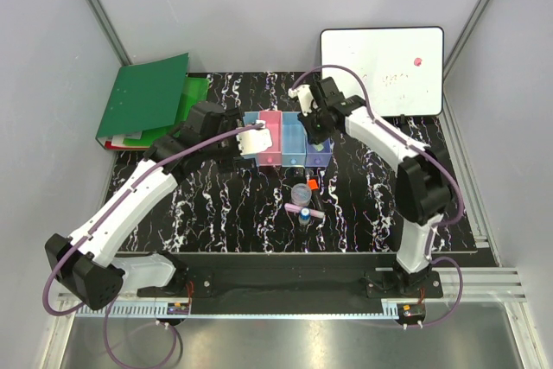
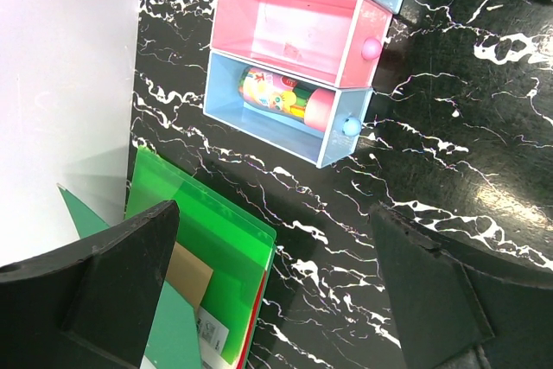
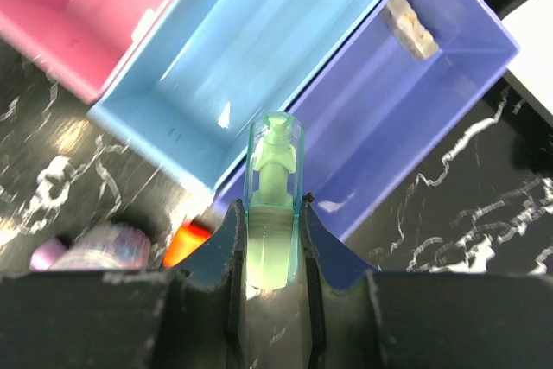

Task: Sort the stationery into containers
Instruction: Place the stationery in the storage box.

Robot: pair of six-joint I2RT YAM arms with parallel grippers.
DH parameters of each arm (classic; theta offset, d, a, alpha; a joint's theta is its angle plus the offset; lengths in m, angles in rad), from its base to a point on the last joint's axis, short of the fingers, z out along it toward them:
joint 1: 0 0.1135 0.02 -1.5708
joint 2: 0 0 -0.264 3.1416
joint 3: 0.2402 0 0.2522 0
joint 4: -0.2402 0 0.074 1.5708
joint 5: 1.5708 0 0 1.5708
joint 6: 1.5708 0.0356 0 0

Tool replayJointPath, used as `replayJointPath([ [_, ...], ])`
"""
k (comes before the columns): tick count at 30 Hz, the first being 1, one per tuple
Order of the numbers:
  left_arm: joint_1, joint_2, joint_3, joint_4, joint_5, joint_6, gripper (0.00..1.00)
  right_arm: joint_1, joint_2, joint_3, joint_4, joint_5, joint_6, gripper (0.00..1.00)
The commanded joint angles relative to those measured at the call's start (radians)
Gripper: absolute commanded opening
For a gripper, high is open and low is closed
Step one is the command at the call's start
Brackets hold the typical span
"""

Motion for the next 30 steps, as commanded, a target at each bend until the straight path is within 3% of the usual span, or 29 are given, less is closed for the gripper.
replayJointPath([
  [1, -0.003, -0.033, -0.008, 0.033, 0.024, -0.039, 0.99, -0.043, 0.096, 0.113, 0.009, -0.024, 0.049, 0.0],
  [14, -0.003, -0.027, -0.044, 0.053, 0.052, -0.092, 0.99, -0.077, 0.288, 0.234, 0.016, -0.067, 0.024, 0.01],
  [17, -0.003, -0.027, -0.042, 0.055, 0.054, -0.095, 0.99, -0.077, 0.311, 0.234, 0.024, -0.063, 0.009, 0.19],
  [25, -0.003, -0.027, -0.036, 0.055, 0.054, -0.097, 0.99, -0.077, 0.331, 0.239, 0.032, -0.043, -0.017, 0.22],
  [30, -0.003, -0.033, -0.037, 0.055, 0.06, -0.106, 0.99, -0.078, 0.31, 0.225, 0.036, -0.021, -0.038, 0.43],
])
